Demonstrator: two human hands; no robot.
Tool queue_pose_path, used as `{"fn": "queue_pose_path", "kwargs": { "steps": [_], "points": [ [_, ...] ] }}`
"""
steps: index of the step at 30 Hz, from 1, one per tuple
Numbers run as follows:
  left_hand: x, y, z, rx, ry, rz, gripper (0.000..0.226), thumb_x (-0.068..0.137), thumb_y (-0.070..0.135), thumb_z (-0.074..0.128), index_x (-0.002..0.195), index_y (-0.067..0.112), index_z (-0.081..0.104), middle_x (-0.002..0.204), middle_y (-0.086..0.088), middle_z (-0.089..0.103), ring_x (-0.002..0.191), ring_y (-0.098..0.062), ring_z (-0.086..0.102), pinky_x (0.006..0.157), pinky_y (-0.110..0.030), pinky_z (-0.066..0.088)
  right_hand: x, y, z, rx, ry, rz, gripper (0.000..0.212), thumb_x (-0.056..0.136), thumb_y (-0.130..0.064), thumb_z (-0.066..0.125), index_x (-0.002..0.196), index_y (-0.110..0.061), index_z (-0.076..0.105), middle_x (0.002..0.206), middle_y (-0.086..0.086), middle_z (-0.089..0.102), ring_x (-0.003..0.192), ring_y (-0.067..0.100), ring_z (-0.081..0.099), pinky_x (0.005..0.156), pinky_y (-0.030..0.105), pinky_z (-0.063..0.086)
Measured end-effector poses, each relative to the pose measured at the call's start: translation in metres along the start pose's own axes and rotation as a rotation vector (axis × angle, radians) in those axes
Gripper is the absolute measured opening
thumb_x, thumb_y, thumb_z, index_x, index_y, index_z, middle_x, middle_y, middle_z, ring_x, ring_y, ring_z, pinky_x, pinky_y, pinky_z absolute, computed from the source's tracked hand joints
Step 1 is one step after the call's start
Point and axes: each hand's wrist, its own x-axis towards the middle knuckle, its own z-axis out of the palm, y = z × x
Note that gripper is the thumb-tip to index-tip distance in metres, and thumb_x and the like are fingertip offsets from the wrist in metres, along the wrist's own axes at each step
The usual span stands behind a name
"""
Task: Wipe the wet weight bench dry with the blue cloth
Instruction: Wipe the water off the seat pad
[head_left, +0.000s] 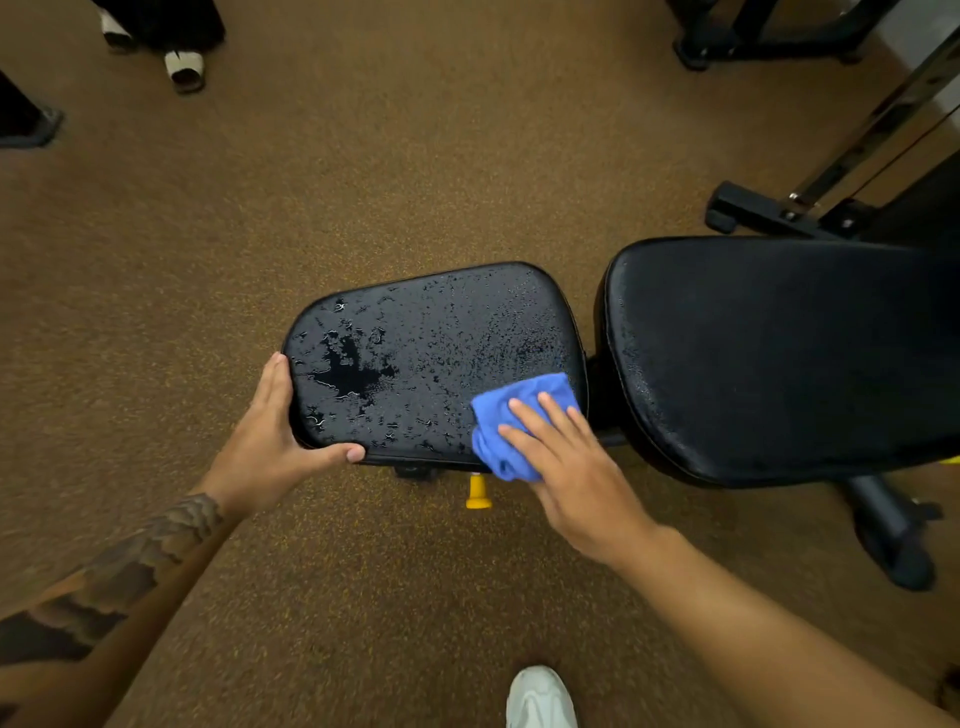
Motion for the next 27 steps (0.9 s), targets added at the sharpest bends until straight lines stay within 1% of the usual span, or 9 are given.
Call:
{"fn": "queue_pose_path", "kwargs": {
  "steps": [3, 5, 8, 13, 15, 17, 21, 25, 27],
  "points": [
    [0.0, -0.001, 0.001, 0.001, -0.003, -0.001, 0.141, 0.051, 0.084, 0.07, 0.155, 0.025, -0.005, 0.163, 0.008, -0.003, 0.147, -0.001, -0.009, 0.121, -0.044, 0.011, -0.014, 0.017, -0.006, 0.051, 0.042, 0.072, 0.057, 0.087, -0.008, 0.059, 0.14, -0.016, 0.042, 0.153, 0.002, 0.032, 0.146, 0.023, 0.016, 0.116, 0.049, 0.021],
    [-0.001, -0.001, 0.002, -0.008, 0.0, -0.011, 0.142, 0.05, 0.085, 0.07, 0.155, 0.025, -0.005, 0.163, 0.009, -0.005, 0.146, 0.001, -0.011, 0.121, -0.042, 0.01, 0.0, 0.018, -0.009, 0.066, 0.082, 0.144, 0.049, 0.089, -0.013, 0.055, 0.137, -0.014, 0.047, 0.15, 0.002, 0.037, 0.144, 0.026, 0.021, 0.114, 0.051, 0.025],
    [0.0, -0.002, 0.003, -0.006, 0.015, -0.008, 0.143, 0.049, 0.086, 0.069, 0.155, 0.024, -0.005, 0.163, 0.009, -0.005, 0.146, 0.001, -0.011, 0.122, -0.043, 0.01, 0.036, -0.003, -0.005, 0.001, 0.095, 0.203, 0.045, 0.09, -0.025, 0.048, 0.135, -0.017, 0.05, 0.149, 0.001, 0.04, 0.142, 0.031, 0.026, 0.113, 0.053, 0.024],
    [0.001, -0.004, 0.004, 0.0, 0.025, 0.002, 0.142, 0.049, 0.086, 0.07, 0.155, 0.023, -0.002, 0.163, 0.009, 0.0, 0.148, -0.003, -0.004, 0.121, -0.045, 0.015, 0.045, -0.046, 0.017, -0.08, 0.017, -0.042, 0.05, 0.089, -0.024, 0.052, 0.138, -0.019, 0.045, 0.152, 0.003, 0.036, 0.142, 0.031, 0.026, 0.115, 0.051, 0.02],
    [0.001, -0.005, 0.003, 0.001, 0.024, 0.016, 0.142, 0.05, 0.085, 0.07, 0.155, 0.022, -0.001, 0.163, 0.009, 0.002, 0.149, -0.005, -0.001, 0.121, -0.046, 0.017, 0.026, -0.045, 0.016, -0.113, -0.004, -0.128, 0.05, 0.087, -0.018, 0.046, 0.138, -0.02, 0.045, 0.152, 0.002, 0.035, 0.141, 0.03, 0.028, 0.115, 0.049, 0.021],
    [0.002, -0.005, 0.003, 0.01, 0.024, 0.018, 0.142, 0.049, 0.086, 0.069, 0.155, 0.021, -0.001, 0.163, 0.007, 0.002, 0.149, -0.005, -0.002, 0.121, -0.045, 0.015, 0.008, -0.03, 0.01, -0.126, -0.006, -0.152, 0.051, 0.086, -0.015, 0.042, 0.137, -0.019, 0.047, 0.151, 0.002, 0.036, 0.141, 0.028, 0.029, 0.115, 0.047, 0.022],
    [-0.001, -0.001, 0.003, 0.011, 0.028, 0.02, 0.145, 0.048, 0.088, 0.067, 0.155, 0.019, -0.002, 0.164, 0.005, 0.0, 0.149, -0.005, -0.005, 0.122, -0.041, 0.01, 0.002, -0.007, -0.002, -0.069, 0.028, 0.053, 0.05, 0.087, -0.023, 0.038, 0.136, -0.014, 0.047, 0.149, 0.005, 0.041, 0.141, 0.027, 0.029, 0.113, 0.049, 0.025],
    [-0.001, -0.001, 0.003, 0.014, 0.023, -0.003, 0.143, 0.05, 0.083, 0.071, 0.155, 0.017, 0.0, 0.164, 0.003, 0.001, 0.149, -0.008, -0.002, 0.122, -0.041, 0.012, 0.041, -0.036, 0.005, -0.046, 0.117, 0.259, 0.046, 0.09, -0.029, 0.043, 0.133, -0.013, 0.051, 0.146, 0.007, 0.044, 0.14, 0.033, 0.03, 0.113, 0.053, 0.025],
    [0.001, -0.001, 0.001, 0.026, 0.02, 0.013, 0.141, 0.051, 0.083, 0.072, 0.155, 0.017, 0.003, 0.162, 0.0, 0.007, 0.15, -0.013, 0.005, 0.121, -0.043, 0.017, 0.059, -0.06, 0.015, -0.049, 0.123, 0.274, 0.047, 0.093, -0.028, 0.047, 0.137, -0.013, 0.046, 0.15, 0.008, 0.037, 0.142, 0.034, 0.024, 0.115, 0.052, 0.018]
  ]
}}
